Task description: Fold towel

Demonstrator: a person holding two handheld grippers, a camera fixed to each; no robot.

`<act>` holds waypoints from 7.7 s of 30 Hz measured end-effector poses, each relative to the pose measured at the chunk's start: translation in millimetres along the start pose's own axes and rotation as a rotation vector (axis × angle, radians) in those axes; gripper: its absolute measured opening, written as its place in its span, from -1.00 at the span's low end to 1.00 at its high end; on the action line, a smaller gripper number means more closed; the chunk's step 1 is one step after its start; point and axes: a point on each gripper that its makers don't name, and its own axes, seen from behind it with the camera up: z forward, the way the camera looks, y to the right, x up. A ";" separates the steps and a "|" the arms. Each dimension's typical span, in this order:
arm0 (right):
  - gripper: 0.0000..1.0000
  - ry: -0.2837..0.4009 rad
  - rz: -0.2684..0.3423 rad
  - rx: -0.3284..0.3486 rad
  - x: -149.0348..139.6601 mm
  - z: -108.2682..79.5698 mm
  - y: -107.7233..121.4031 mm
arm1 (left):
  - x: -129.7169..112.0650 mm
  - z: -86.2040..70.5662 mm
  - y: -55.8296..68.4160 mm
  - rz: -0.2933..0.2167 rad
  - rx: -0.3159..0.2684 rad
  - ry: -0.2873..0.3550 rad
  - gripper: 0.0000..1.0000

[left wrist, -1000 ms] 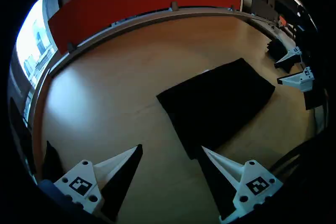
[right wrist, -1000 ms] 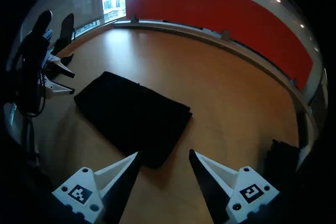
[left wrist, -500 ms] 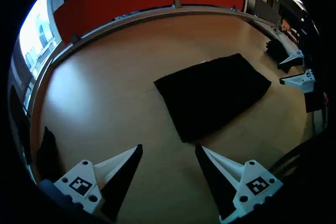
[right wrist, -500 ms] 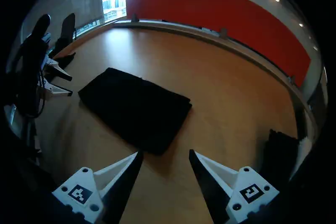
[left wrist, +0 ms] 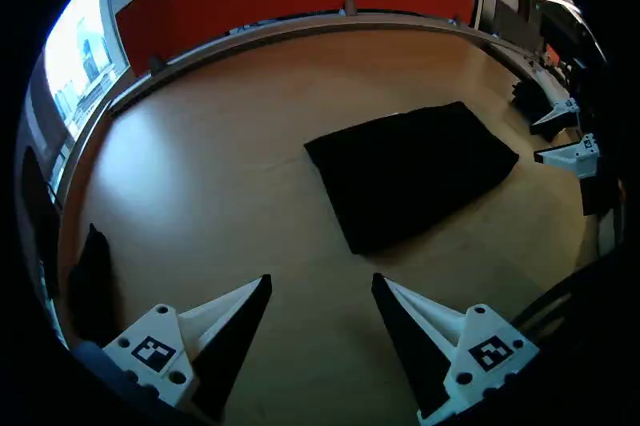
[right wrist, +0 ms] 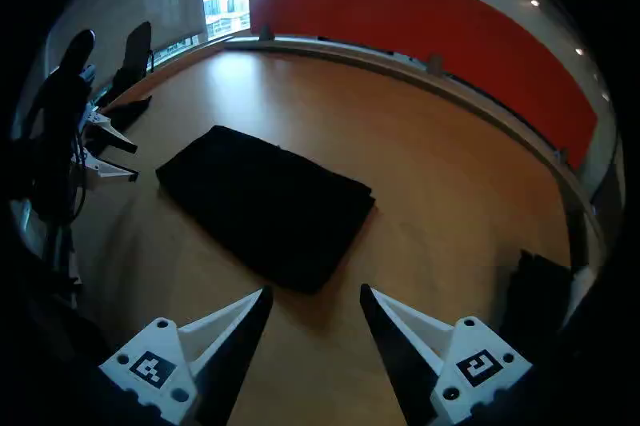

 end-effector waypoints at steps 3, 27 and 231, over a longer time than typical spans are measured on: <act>0.69 -0.003 -0.013 0.008 0.6 1.5 -0.1 | -3.9 -4.1 -2.9 -0.015 0.010 0.003 0.86; 0.68 -0.029 -0.122 0.068 13.6 14.4 -4.7 | -49.9 -35.3 -36.0 -0.172 0.104 0.021 0.86; 0.47 -0.056 -0.513 0.328 99.5 84.8 -144.7 | -113.7 -100.6 -28.1 -0.300 0.153 0.189 0.85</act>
